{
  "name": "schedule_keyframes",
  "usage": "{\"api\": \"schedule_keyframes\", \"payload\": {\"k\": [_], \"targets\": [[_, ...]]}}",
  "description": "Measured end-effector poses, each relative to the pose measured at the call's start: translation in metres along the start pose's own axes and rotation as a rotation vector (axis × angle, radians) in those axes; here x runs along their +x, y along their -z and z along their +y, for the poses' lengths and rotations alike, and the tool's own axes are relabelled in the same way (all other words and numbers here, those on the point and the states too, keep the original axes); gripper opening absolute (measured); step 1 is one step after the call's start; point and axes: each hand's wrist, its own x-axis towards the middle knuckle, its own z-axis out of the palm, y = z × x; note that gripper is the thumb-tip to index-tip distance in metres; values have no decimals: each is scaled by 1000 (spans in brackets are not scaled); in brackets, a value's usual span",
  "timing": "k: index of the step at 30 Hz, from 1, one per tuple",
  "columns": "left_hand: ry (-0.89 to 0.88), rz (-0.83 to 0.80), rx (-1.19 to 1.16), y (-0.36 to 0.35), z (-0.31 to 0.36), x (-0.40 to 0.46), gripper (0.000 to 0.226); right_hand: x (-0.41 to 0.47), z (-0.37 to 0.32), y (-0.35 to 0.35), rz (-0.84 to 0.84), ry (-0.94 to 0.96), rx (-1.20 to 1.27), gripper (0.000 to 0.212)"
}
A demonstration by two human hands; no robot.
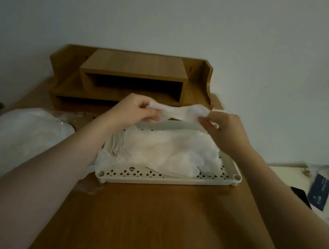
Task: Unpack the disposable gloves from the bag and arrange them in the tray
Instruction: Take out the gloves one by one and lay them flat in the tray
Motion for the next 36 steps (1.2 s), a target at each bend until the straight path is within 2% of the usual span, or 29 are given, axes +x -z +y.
{"api": "schedule_keyframes", "payload": {"k": [2, 4, 7, 9, 12, 14, 15, 19, 21, 22, 25, 28, 30, 32, 34, 36], "targets": [[7, -84, 154, -1, -15, -8, 20, -15, 0, -18, -130, 6, 3, 18], [2, -133, 274, 1, -24, -13, 24, -23, -3, -28, -168, -82, 118, 22], [-30, -174, 347, 5, -30, -21, 27, -29, -13, -30, -227, -297, 400, 42], [-37, -190, 371, 8, -32, -26, 27, -32, -19, -30, -315, -365, 444, 52], [-22, -231, 448, 14, -36, -34, 29, -37, -28, -32, -420, -302, 291, 41], [-26, -233, 486, 17, -38, -39, 31, -38, -29, -36, -428, -268, 164, 26], [-31, -224, 491, 17, -39, -41, 32, -37, -31, -39, -412, -284, 118, 25], [-48, -166, 509, 13, -41, -46, 30, -34, -52, -54, -317, -407, -84, 65], [-48, -159, 516, 10, -41, -46, 30, -35, -62, -64, -320, -386, -230, 69], [-43, -164, 516, 10, -41, -46, 30, -35, -66, -67, -311, -387, -251, 60], [-20, -186, 522, 9, -38, -46, 30, -30, -69, -62, -177, -420, -238, 15], [-46, -188, 557, 11, -37, -44, 31, -27, -64, -47, -116, -274, -349, 19], [-56, -191, 556, 13, -39, -44, 31, -32, -59, -37, -179, -92, -455, 21], [-43, -235, 569, 15, -42, -44, 30, -40, -58, -31, -326, 36, -514, 23], [-11, -313, 640, 16, -44, -46, 26, -46, -58, -29, -478, 9, -487, 23], [24, -352, 762, 16, -43, -49, 26, -48, -60, -28, -467, -89, -354, 28]]}}
